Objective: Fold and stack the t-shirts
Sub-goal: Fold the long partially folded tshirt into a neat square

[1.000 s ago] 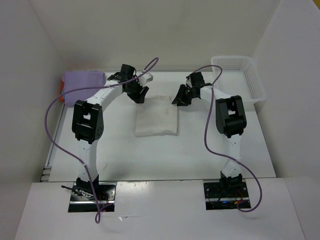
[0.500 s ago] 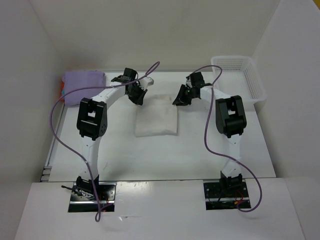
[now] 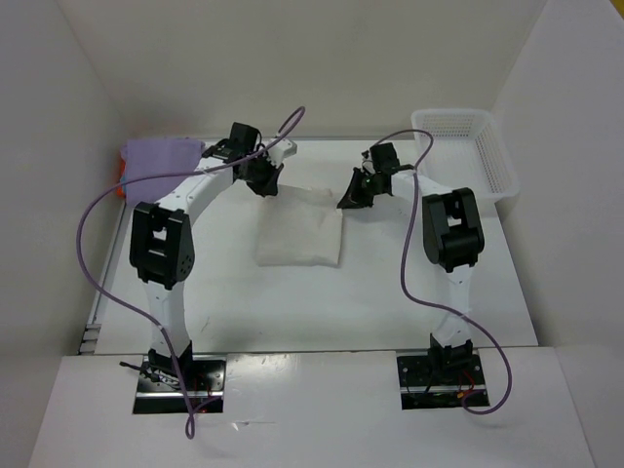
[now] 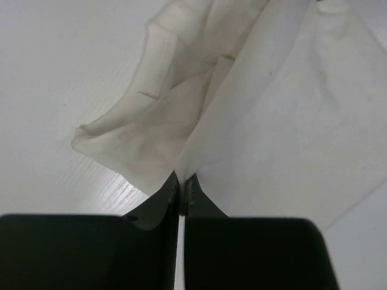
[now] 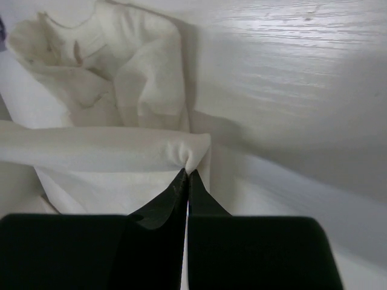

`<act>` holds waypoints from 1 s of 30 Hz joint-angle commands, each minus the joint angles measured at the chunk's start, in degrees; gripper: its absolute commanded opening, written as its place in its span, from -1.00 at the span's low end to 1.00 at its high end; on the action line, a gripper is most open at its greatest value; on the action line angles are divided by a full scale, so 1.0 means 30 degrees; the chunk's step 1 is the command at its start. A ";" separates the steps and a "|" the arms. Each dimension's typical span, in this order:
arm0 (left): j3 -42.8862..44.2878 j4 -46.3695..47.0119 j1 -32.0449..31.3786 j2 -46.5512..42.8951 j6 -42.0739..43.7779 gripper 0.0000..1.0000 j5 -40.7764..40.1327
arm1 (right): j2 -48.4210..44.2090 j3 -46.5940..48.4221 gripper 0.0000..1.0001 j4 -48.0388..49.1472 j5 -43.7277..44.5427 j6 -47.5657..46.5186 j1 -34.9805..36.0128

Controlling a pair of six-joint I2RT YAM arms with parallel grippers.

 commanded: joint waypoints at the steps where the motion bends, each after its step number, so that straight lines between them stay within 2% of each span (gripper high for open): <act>1: -0.0229 -0.0190 0.0057 -0.2581 0.0074 -1.00 0.0029 | -0.2264 -0.0262 -1.00 0.0766 -0.0193 -0.0472 0.0510; 10: -0.1720 -0.0808 0.0057 -0.4457 0.0279 -1.00 -0.1757 | -0.3350 -0.0001 -1.00 0.0766 -0.1042 -0.0472 0.1506; 14: -0.2658 0.0944 0.0057 -0.4459 0.0074 -1.00 -0.4447 | -0.2445 0.1112 -1.00 0.0300 -0.1042 -0.0297 0.1858; 16: -0.2924 0.1533 0.0057 -0.4284 -0.0305 -1.00 -0.4951 | -0.1683 0.1816 -1.00 0.0124 -0.1042 -0.0297 0.1858; 21: -0.2283 0.2853 0.0233 -0.2619 -0.0949 -1.00 -0.5860 | 0.0218 0.3774 -1.00 -0.0315 -0.0341 -0.0121 0.1858; 26: -0.0176 0.2620 0.0407 -0.0130 -0.1156 -0.92 -0.6299 | 0.1599 0.5156 -1.00 -0.1019 0.0390 0.0082 0.1858; 30: 0.0675 0.2620 0.0409 0.1046 -0.1449 -0.90 -0.7702 | 0.2360 0.5888 -1.00 -0.1021 0.0393 0.0319 0.1858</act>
